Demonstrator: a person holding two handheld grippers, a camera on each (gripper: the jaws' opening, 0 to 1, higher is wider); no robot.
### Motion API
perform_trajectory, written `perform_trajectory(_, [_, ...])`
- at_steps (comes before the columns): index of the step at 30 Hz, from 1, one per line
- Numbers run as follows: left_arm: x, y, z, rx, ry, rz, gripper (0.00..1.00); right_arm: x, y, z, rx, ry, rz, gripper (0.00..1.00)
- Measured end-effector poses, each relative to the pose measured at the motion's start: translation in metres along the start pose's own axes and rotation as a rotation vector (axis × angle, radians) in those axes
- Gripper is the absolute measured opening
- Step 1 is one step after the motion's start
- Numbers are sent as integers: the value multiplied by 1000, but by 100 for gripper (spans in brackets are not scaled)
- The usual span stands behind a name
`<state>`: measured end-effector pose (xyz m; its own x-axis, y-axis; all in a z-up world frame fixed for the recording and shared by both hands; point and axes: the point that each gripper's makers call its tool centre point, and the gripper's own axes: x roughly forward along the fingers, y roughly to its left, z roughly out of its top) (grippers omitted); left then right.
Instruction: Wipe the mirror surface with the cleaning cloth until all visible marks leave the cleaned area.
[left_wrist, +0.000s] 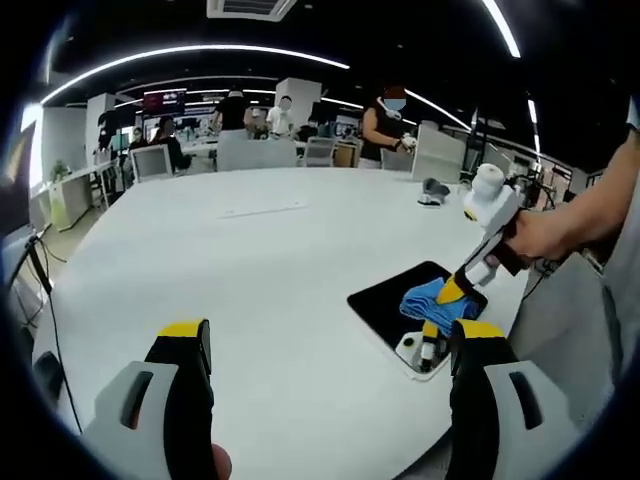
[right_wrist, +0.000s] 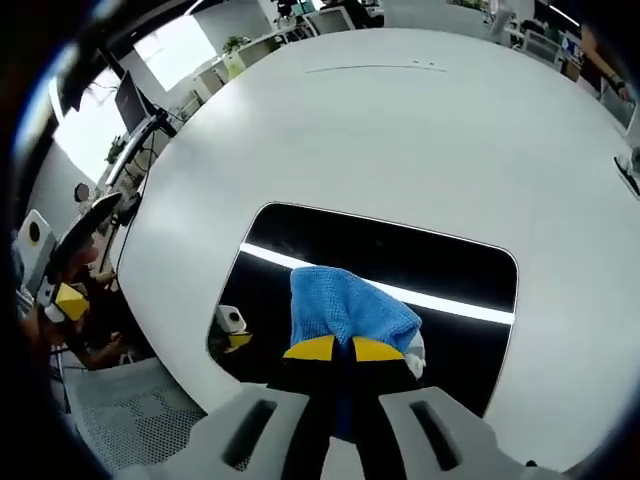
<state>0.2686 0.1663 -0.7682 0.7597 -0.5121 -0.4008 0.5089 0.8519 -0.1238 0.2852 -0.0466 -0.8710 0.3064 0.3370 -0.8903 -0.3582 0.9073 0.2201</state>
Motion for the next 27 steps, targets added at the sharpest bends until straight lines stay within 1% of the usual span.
perform_trajectory(6, [0, 0, -6, -11, 8, 0, 99, 5, -4, 12, -17, 1, -9, 0])
perform_trajectory(10, [0, 2, -7, -9, 13, 0, 99, 8, -8, 23, -37, 1, -23, 0])
perform_trajectory(15, [0, 4, -9, -5, 19, 1, 99, 13, -16, 37, -35, -2, -33, 0])
perform_trajectory(20, [0, 5, -6, 4, 18, -2, 99, 18, -22, 50, -28, -5, -42, 0])
perform_trajectory(27, [1, 2, -1, 10, 21, -5, 99, 20, -25, 60, -41, -3, -47, 0])
